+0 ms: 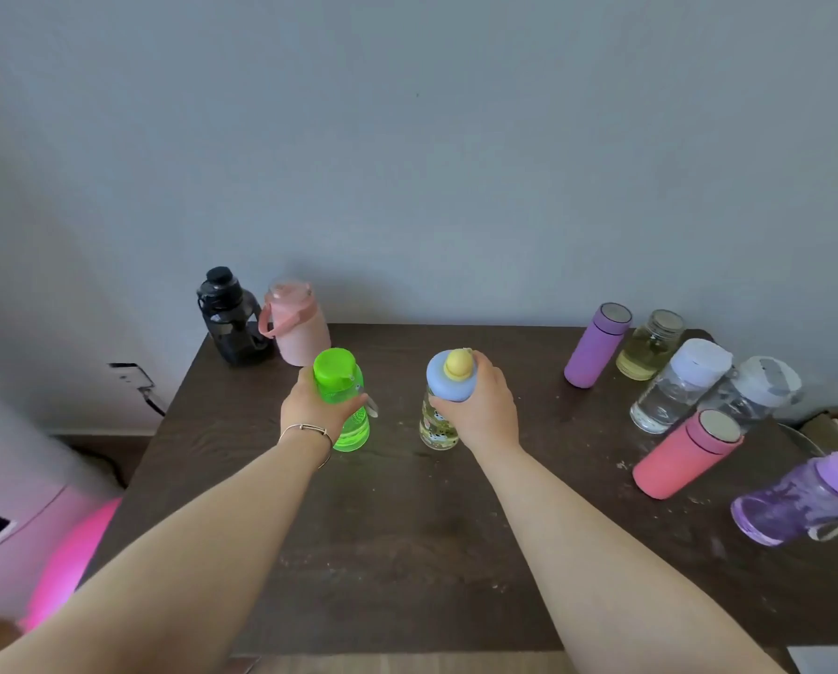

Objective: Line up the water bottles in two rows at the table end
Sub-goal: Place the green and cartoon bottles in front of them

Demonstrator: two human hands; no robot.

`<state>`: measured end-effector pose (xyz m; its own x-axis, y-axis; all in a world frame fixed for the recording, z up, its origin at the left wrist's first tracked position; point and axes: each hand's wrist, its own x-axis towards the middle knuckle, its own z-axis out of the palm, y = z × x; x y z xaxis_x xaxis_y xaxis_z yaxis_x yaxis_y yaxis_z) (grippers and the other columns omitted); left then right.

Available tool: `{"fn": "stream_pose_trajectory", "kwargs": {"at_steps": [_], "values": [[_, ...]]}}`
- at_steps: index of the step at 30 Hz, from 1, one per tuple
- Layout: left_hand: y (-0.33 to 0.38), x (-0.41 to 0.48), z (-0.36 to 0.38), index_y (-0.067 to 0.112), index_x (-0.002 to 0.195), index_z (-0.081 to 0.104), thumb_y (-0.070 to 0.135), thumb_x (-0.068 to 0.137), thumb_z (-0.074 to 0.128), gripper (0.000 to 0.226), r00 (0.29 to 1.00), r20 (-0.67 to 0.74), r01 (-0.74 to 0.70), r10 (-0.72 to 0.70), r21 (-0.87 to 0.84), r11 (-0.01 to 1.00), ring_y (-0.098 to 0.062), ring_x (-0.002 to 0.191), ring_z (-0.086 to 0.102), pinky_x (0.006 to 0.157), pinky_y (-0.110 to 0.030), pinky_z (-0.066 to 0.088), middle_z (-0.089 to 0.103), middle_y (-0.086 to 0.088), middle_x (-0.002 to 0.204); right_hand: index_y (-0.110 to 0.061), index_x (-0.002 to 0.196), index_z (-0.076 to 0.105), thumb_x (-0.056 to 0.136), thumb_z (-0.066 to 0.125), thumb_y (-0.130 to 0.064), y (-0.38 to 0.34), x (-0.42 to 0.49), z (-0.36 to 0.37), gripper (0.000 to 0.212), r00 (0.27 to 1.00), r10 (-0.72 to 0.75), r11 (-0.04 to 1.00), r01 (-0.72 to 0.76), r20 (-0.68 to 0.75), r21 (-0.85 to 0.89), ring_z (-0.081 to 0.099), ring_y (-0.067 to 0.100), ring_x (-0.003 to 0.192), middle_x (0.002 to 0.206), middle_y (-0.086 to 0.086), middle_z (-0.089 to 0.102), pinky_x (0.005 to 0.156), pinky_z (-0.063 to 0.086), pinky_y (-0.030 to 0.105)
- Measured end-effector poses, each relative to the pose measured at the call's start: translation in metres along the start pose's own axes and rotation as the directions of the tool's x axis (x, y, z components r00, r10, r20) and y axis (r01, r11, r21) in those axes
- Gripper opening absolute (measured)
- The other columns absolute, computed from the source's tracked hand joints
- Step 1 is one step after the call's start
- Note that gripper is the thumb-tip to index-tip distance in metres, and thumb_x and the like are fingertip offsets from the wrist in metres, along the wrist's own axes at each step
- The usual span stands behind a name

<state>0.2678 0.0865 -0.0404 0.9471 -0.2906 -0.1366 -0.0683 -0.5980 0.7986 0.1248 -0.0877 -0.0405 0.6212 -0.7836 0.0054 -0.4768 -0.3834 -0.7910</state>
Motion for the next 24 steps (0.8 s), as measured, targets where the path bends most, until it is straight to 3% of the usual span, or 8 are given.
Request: {"fn": "stream_pose_trajectory", "kwargs": {"at_steps": [11,16,24], "values": [[-0.061,0.069,-0.114,0.024,0.124,0.048,0.039,0.064,0.084,0.073,0.999,0.008,-0.041,0.041,-0.013,0.999,-0.029,0.100,0.061,0.081,-0.033,0.048,0.059,0.003,0.099,-0.037,0.136,0.044,0.067,0.080,-0.040,-0.102,-0.015,0.110,0.078,1.000,-0.015,1.000,0.015,0.010,-0.011,0.057,0.019,0.105,0.121,-0.007,0.051,0.083,0.048,0.036],[-0.088,0.100,-0.150,0.023,0.128,0.046,0.041,0.065,0.084,0.076,0.997,0.042,-0.064,0.063,0.023,0.998,-0.031,0.103,0.062,0.082,-0.035,0.048,0.065,-0.004,0.112,-0.033,0.138,0.045,0.066,0.083,-0.041,-0.130,-0.021,0.152,0.081,1.000,-0.015,1.000,0.015,-0.023,-0.003,0.056,0.018,0.111,0.126,-0.005,0.053,0.084,0.048,0.036],[-0.117,0.138,-0.165,0.021,0.127,0.047,0.039,0.061,0.087,0.080,0.996,0.069,-0.053,0.051,0.027,0.998,-0.029,0.104,0.061,0.085,-0.036,0.049,0.063,-0.005,0.116,-0.033,0.140,0.042,0.069,0.082,-0.044,-0.143,-0.010,0.203,0.082,1.000,-0.030,0.999,0.030,0.010,-0.041,0.055,0.018,0.113,0.127,-0.005,0.053,0.085,0.050,0.037]]}}
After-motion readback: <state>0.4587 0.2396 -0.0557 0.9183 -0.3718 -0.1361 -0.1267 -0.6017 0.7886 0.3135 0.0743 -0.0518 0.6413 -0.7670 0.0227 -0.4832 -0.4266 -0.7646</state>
